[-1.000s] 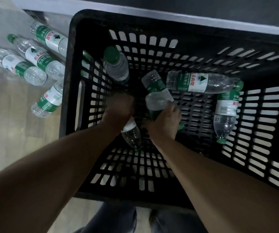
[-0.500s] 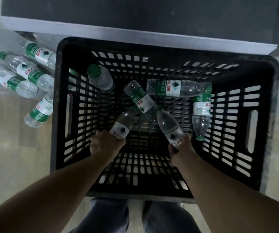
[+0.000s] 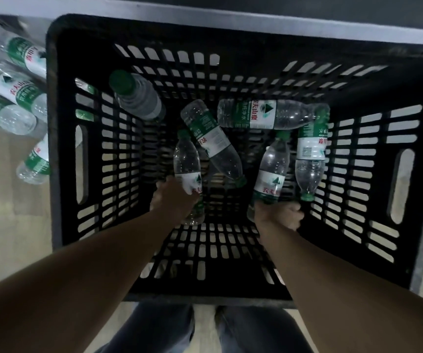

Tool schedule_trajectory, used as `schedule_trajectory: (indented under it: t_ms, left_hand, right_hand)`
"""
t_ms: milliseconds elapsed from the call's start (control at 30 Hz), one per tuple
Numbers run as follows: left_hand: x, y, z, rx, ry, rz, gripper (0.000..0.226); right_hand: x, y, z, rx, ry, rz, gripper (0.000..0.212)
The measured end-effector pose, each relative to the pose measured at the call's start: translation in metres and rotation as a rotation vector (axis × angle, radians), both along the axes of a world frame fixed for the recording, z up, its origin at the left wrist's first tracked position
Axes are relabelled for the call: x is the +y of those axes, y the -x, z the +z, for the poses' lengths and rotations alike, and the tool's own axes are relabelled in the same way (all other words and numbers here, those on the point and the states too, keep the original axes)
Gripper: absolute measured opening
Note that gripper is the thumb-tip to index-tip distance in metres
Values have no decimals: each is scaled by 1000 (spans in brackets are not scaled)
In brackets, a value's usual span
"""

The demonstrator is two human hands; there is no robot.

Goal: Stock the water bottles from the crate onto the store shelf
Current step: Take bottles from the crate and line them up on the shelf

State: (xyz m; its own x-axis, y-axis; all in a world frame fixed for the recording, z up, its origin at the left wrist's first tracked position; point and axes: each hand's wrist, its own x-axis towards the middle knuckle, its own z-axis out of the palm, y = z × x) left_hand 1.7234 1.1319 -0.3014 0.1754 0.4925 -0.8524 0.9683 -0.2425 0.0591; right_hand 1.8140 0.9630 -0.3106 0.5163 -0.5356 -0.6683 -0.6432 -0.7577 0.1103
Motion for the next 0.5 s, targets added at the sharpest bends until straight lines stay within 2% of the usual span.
schedule_trajectory:
  t_ms: [67, 200, 267, 333, 400, 500]
  left_hand:
    - [1, -3, -6, -24, 6, 33, 71]
    - [-6, -5, -23, -56, 45, 131, 58]
    - [-11, -6, -27, -42, 28, 150, 68]
    - [-14, -8, -27, 4, 9, 112, 92]
    - [-17, -12, -25, 68, -29, 49, 108]
    - [-13, -12, -27, 34, -46, 165, 99]
  right_hand:
    - [-2, -6, -10, -78, -71, 144, 84]
    - [-2, -17, -26, 26, -125, 189, 82]
    - [0, -18, -30, 76, -91, 215, 88]
    - [2, -18, -32, 83, -70, 205, 94]
    - [4, -18, -25, 70, -85, 183, 88]
    - [6, -10, -12, 48, -148, 159, 73]
